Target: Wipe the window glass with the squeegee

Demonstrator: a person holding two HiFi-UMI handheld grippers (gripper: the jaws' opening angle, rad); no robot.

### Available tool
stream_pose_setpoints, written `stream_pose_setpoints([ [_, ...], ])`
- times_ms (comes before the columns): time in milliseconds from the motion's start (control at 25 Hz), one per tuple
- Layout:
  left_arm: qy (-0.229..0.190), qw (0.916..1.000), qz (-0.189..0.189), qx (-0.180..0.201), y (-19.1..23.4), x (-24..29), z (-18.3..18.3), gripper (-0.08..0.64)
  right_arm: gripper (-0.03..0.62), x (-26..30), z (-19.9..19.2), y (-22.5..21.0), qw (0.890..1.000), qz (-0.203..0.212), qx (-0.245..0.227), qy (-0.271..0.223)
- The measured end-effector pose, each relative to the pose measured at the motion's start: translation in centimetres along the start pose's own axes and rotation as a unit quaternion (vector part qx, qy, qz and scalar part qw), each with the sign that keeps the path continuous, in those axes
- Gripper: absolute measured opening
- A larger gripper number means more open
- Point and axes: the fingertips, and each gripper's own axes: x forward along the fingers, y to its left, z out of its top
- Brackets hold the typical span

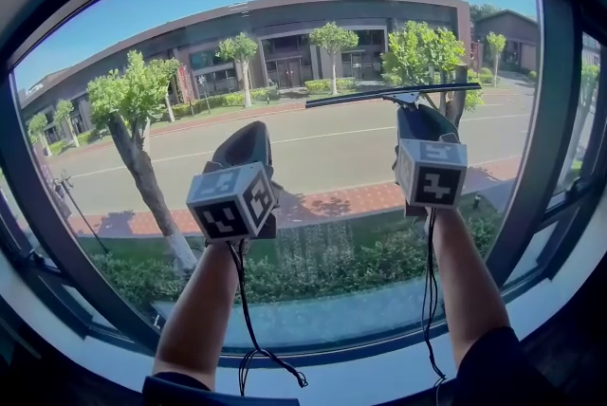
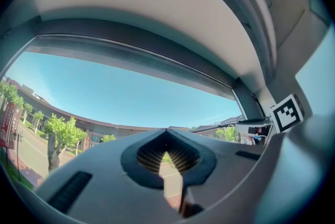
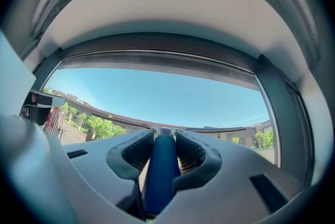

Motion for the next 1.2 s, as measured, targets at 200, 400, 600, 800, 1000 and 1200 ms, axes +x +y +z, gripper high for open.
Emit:
stream_pose_setpoints([
  [200,0.009,1.0,-0.001,0.0,0.1,-0.3,-1.8,0.002,0.13,-0.5,-1.4,0.5,1.0,0.0,0.01,0.001],
  [400,0.018,0.9998,0.003,-0.004,0.2,-0.4,-3.1,0.002,0.132,-1.1,-2.6,0.4,1.0,-0.004,0.018,0.004],
  [600,0.021,0.9998,0.004,-0.003,0.4,-0.6,-4.4,0.002,0.132,-1.8,-4.7,0.5,1.0,-0.008,0.029,0.008],
  [800,0.031,0.9995,0.0,-0.007,0.5,-0.9,-6.1,0.002,0.132,-2.5,-6.8,0.9,1.0,-0.008,0.023,0.014],
  [1000,0.036,0.9993,-0.002,-0.01,0.3,-0.9,-7.3,0.002,0.13,-3.0,-8.3,1.4,1.0,-0.006,0.023,0.019],
  [1200,0.04,0.9991,-0.01,0.009,-0.7,-1.1,-8.7,0.002,0.131,-3.6,-10.4,1.6,0.999,-0.006,0.019,0.031],
])
